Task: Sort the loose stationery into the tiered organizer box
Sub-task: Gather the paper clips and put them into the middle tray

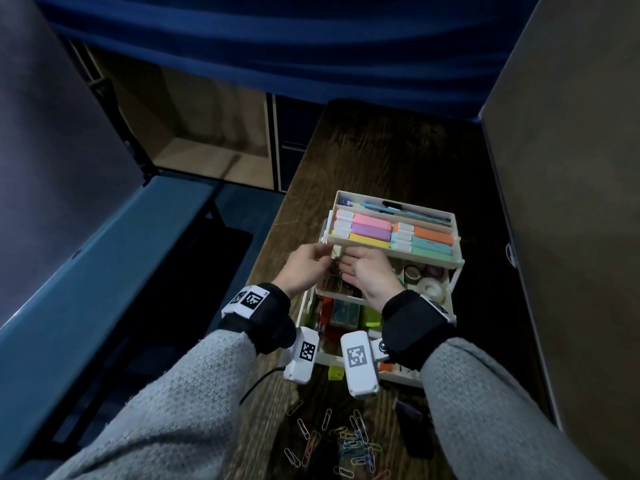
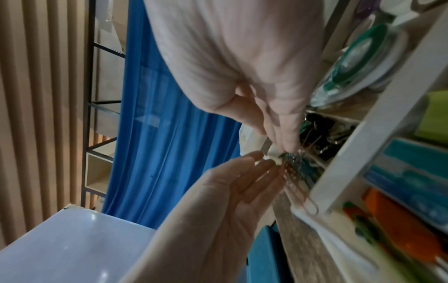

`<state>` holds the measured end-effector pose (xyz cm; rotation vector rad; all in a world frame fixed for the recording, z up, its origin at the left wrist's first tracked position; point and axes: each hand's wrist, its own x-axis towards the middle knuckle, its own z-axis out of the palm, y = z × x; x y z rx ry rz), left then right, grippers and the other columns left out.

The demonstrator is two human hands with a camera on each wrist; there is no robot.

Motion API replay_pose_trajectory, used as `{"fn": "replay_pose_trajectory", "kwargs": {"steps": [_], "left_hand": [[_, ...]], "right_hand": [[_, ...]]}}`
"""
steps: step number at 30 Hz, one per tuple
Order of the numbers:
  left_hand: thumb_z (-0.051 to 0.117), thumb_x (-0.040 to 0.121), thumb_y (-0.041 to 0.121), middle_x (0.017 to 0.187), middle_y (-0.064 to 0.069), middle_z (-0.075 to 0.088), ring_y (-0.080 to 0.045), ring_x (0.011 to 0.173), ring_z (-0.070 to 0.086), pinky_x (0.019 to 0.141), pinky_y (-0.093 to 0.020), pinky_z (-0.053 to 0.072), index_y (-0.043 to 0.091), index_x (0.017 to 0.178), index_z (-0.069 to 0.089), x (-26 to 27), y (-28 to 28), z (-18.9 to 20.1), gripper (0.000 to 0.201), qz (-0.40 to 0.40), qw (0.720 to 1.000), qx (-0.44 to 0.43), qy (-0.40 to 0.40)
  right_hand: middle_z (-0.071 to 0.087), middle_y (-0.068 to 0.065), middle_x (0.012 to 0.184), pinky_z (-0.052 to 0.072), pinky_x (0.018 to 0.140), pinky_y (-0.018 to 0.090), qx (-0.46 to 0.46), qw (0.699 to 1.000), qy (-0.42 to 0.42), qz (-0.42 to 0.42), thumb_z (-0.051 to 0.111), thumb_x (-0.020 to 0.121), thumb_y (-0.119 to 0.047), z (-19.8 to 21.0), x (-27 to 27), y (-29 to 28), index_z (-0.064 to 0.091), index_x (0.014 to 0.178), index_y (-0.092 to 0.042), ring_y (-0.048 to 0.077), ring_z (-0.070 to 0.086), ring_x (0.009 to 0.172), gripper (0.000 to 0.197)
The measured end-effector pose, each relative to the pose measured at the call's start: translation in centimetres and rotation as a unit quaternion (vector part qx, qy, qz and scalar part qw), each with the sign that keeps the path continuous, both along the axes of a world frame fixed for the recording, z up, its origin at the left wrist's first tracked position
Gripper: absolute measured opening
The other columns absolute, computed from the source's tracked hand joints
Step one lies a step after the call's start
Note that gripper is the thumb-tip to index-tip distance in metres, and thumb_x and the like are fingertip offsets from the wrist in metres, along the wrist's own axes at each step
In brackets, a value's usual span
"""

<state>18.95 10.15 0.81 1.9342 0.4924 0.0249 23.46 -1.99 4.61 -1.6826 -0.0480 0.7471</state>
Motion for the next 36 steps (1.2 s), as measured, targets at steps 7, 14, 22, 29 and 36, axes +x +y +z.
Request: {"fn": "replay_pose_trajectory", "kwargs": {"steps": [7,14,22,29,36], "left_hand": [[0.067,0.083,0.019,0.097,0.002,0.063,-0.013,0.087,0.058,0.079,-0.026,0.048,0.02,0.097,0.067,-1.7,-0.7,-0.5,0.014,-0.022,0.964,0.255,-0.077],[0.065,0.081,0.009,0.087,0.0,0.054,-0.019,0.078,0.056,0.071,-0.033,0.047,0.014,0.09,0.066,-1.6,-0.7,-1.6,0.009,-0.03,0.96,0.269,-0.072],[0.06,0.082,0.006,0.091,-0.001,0.061,-0.021,0.086,0.06,0.075,-0.036,0.049,0.009,0.09,0.067,0.1,-0.4,-1.3,0.011,-0.04,0.96,0.264,-0.089],[0.058,0.089,0.017,0.102,0.0,0.055,-0.017,0.093,0.05,0.078,-0.029,0.046,0.016,0.104,0.065,-1.7,-0.5,-2.8,0.017,-0.024,0.942,0.32,-0.099],[0.046,0.095,0.022,0.121,0.006,0.061,-0.02,0.101,0.046,0.086,-0.035,0.042,0.024,0.118,0.064,-2.6,0.4,-2.6,0.03,-0.084,0.917,0.385,-0.071]], "right_hand": [[0.055,0.007,0.127,0.044,0.099,0.04,-0.357,0.85,-0.365,0.133,0.047,0.092,-0.001,-2.6,1.7,-2.6,0.064,0.116,-0.011,0.026,0.045,0.122,0.032],[0.066,0.012,0.11,0.051,0.076,0.04,-0.414,0.765,-0.444,0.213,0.039,0.101,-0.023,-3.8,1.8,-2.0,0.056,0.124,-0.014,0.033,0.06,0.103,0.031],[0.069,0.011,0.095,0.041,0.064,0.034,-0.451,0.738,-0.465,0.187,0.049,0.095,-0.019,-3.6,2.7,0.3,0.067,0.094,-0.013,0.034,0.066,0.09,0.018],[0.07,0.009,0.087,0.052,0.068,0.038,-0.42,0.744,-0.49,0.176,0.054,0.094,-0.016,-3.9,3.0,0.2,0.066,0.091,-0.014,0.032,0.067,0.085,0.012],[0.068,0.0,0.091,0.038,0.061,0.026,-0.343,0.749,-0.548,0.145,0.055,0.093,-0.023,-3.9,2.5,-0.5,0.067,0.094,-0.019,0.023,0.065,0.083,0.012]]}}
